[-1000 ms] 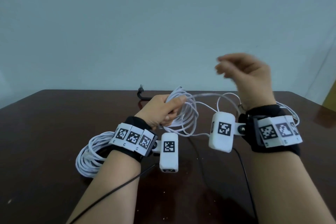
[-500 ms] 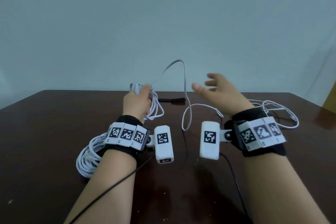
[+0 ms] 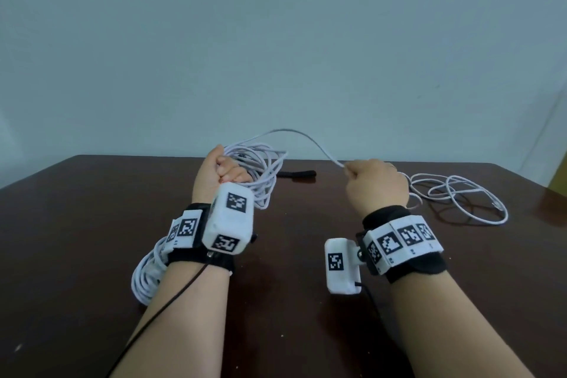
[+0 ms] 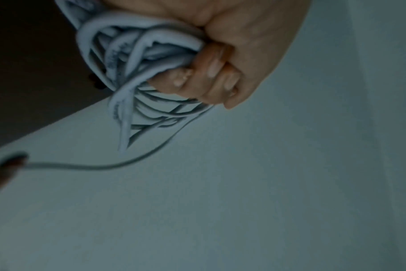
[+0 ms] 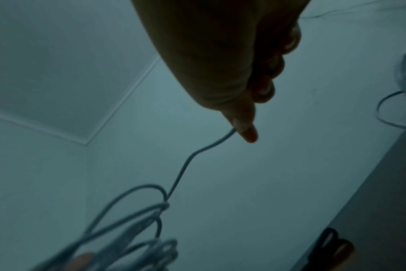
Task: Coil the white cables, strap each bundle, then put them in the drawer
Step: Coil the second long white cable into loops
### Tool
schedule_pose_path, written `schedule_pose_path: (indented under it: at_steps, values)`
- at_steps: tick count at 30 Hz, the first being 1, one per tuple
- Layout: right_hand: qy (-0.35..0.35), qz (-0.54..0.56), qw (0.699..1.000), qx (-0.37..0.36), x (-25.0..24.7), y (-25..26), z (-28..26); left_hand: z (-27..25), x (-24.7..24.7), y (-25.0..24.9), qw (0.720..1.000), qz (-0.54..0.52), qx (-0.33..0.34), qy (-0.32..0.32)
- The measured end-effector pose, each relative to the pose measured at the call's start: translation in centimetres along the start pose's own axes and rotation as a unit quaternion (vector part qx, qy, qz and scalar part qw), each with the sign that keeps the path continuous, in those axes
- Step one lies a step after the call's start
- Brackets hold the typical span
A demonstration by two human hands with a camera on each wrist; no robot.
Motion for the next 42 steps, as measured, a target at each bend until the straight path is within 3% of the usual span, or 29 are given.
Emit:
schedule_pose_path:
  at_steps: [2, 4, 6, 8, 10, 17, 21, 23, 27, 32, 36, 39, 42]
  values:
    - [0.042, -0.076, 0.996, -0.025, -0.1, 0.5, -0.4, 0.6, -1.1, -0.2, 0.994, -0.075, -0.054, 0.062]
    - [0.068, -0.121, 0.988, -0.068, 0.0, 1.4, -0.7, 0.2, -1.1, -0.2, 0.987, -0.079, -0.09, 0.105]
    - [0.091, -0.142, 0.98, -0.111, 0.1, 2.5, -1.2, -0.2, -0.7, 0.0, 0.995, -0.065, -0.06, 0.047]
    - [0.113, -0.148, 0.97, -0.155, 0.3, 3.7, -1.7, -1.4, 0.4, 0.6, 0.997, -0.024, 0.05, -0.045]
    - [0.134, -0.155, 0.959, -0.196, 0.3, 4.7, -2.3, -1.8, 1.1, 1.3, 0.99, 0.006, 0.123, -0.071]
    - [0.168, -0.151, 0.927, -0.3, -0.8, 5.5, -3.2, -1.8, 1.9, 4.2, 0.965, 0.222, 0.137, 0.025]
    - [0.144, -0.095, 0.919, -0.356, -2.0, 4.6, -2.4, -2.3, 2.2, 4.8, 0.93, 0.34, 0.125, 0.06]
    - [0.127, -0.015, 0.925, -0.358, -2.4, 4.3, -2.1, -2.5, 2.4, 5.1, 0.909, 0.391, 0.12, 0.077]
    - [0.051, 0.189, 0.928, -0.317, -2.5, 4.0, -1.7, -2.6, 2.3, 5.6, 0.82, 0.546, 0.148, 0.08]
    - [-0.087, 0.297, 0.904, -0.295, -2.0, 2.9, -0.9, -3.5, 2.6, 5.7, 0.798, 0.574, 0.103, 0.151]
    - [-0.129, 0.295, 0.905, -0.278, -1.8, 2.4, -0.6, -3.3, 2.3, 6.3, 0.852, 0.489, 0.056, 0.175]
    - [-0.074, 0.255, 0.928, -0.263, -2.0, 2.1, -0.6, -3.1, 2.1, 6.0, 0.888, 0.429, 0.054, 0.156]
    - [-0.026, 0.135, 0.969, -0.204, -1.9, 1.1, -0.3, -3.1, 2.2, 4.9, 0.934, 0.325, 0.049, 0.142]
Point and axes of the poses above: each hand's wrist, its own z-axis towards the middle knuckle, its own x-axis out of the palm, y = z × x, the point moved 1 cm from there along z, towards the middle knuckle, and after that the axes turned 10 degrees about -z, right-handed, at the moved point
